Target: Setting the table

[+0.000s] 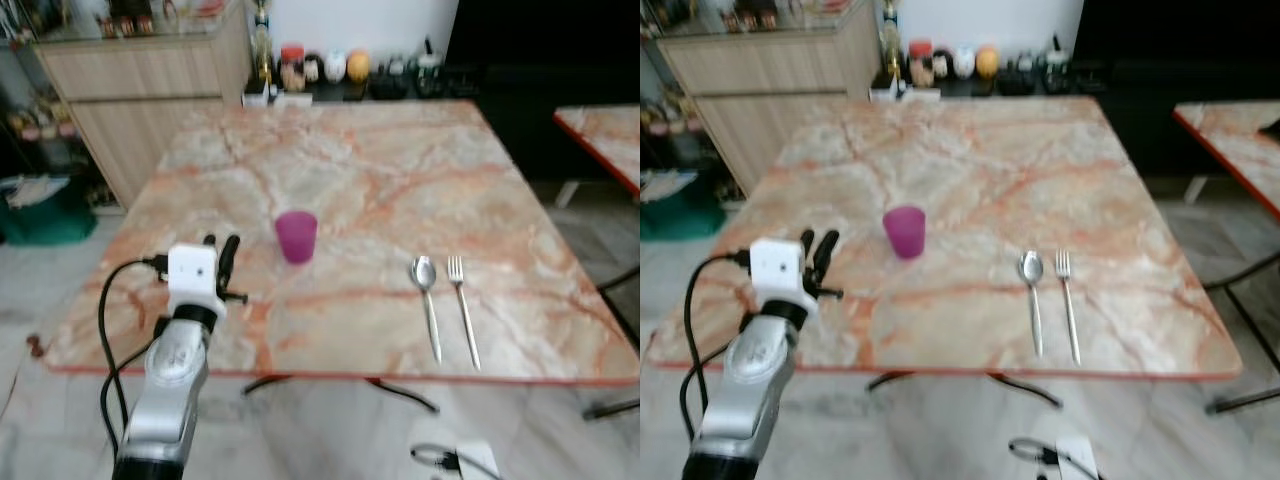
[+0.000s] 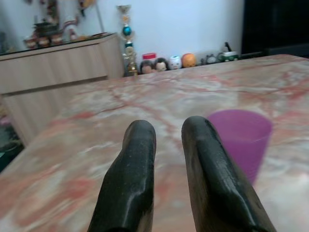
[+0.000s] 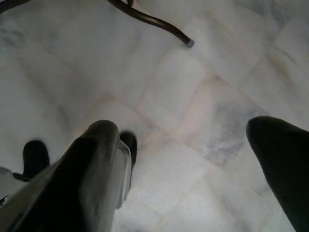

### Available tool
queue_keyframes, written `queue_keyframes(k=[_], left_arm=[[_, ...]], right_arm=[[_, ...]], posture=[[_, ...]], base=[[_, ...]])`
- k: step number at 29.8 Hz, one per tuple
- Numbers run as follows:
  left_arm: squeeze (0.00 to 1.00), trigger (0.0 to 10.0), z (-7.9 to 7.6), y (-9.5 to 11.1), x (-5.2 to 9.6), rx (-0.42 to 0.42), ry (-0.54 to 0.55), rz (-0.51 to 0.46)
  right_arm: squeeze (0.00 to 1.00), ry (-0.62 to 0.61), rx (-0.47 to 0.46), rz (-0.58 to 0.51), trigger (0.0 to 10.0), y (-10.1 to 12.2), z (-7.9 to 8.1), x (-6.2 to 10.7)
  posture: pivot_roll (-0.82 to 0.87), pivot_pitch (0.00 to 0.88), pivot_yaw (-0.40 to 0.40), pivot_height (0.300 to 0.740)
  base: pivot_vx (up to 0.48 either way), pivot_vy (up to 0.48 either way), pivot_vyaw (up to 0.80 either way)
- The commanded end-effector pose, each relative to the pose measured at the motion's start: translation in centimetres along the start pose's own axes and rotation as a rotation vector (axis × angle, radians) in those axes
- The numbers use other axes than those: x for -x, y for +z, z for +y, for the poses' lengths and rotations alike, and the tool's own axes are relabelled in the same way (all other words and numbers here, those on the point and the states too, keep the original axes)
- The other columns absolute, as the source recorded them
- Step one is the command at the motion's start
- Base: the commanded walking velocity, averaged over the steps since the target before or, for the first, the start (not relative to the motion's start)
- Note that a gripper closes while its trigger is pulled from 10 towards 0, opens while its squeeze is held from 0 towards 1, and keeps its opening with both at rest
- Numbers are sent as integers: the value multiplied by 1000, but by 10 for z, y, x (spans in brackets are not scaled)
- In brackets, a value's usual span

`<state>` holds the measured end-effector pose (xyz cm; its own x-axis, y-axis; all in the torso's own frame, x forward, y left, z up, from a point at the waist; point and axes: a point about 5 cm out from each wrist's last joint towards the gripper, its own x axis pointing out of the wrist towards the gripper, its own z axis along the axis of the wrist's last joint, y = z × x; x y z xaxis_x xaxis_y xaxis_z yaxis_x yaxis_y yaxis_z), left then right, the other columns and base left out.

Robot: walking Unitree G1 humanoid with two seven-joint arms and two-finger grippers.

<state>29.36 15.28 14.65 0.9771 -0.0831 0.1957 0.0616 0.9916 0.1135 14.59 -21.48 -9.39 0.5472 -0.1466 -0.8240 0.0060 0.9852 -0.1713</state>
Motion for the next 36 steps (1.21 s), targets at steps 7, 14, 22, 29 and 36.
queue_keyframes(k=[7,14,22,29,36], left_arm=[[0,10000,-5,4,-1,-2,-37,-16],[0,10000,-4,0,0,187,-25,36],[1000,10000,-5,-2,-8,370,-45,89],[1000,10000,-16,0,-15,445,-117,125],[1000,10000,-16,0,-14,393,-113,130]], right_arm=[[0,-10,-7,-3,10000,-1,-4,0],[0,-5,0,1,10000,-2,-3,1],[0,-1,6,3,10000,-2,-3,1],[0,-7,-2,2,10000,-1,-3,0],[0,-13,-11,2,10000,-1,-3,0]], posture=[[-32,0,21,732],[-36,0,25,732],[-34,0,29,732],[-33,0,26,732],[-38,0,26,732]], base=[[185,0,0],[0,0,0],[0,0,0],[0,0,0],[0,0,0]])
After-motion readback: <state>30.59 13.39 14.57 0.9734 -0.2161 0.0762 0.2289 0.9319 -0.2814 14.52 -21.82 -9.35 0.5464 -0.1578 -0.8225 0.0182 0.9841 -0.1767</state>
